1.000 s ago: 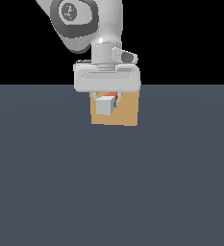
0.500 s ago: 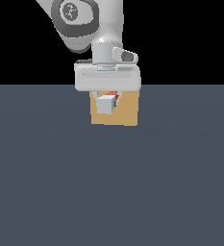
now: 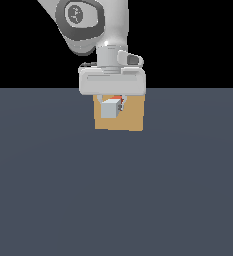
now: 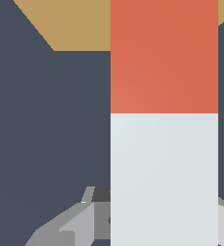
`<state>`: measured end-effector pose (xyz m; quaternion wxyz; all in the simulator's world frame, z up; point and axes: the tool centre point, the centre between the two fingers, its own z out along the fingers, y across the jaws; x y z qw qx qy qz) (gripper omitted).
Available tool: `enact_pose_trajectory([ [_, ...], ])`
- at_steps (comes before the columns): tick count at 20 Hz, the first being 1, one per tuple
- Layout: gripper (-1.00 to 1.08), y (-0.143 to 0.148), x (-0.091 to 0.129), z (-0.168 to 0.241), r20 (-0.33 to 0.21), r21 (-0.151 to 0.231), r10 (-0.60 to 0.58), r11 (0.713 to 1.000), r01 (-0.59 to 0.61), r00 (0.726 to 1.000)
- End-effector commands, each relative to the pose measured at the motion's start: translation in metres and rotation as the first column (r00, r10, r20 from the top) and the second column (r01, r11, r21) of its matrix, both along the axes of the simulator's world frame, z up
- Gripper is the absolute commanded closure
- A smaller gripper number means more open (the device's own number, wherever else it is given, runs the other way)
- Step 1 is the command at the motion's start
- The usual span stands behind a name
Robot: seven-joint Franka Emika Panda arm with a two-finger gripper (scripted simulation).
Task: Insert the peg into the horizontal hole in a box.
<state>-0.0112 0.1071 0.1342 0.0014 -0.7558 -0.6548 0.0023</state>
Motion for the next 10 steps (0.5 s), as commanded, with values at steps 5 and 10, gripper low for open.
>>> enact_pose_trajectory([
  [5, 1.08, 0.042, 0.006, 0.003, 0.005, 0.002, 0.002, 1.0, -0.002, 1.0],
  [10, 1.08, 0.084, 0.012, 0.004, 0.007, 0.002, 0.001, 1.0, -0.001, 1.0],
])
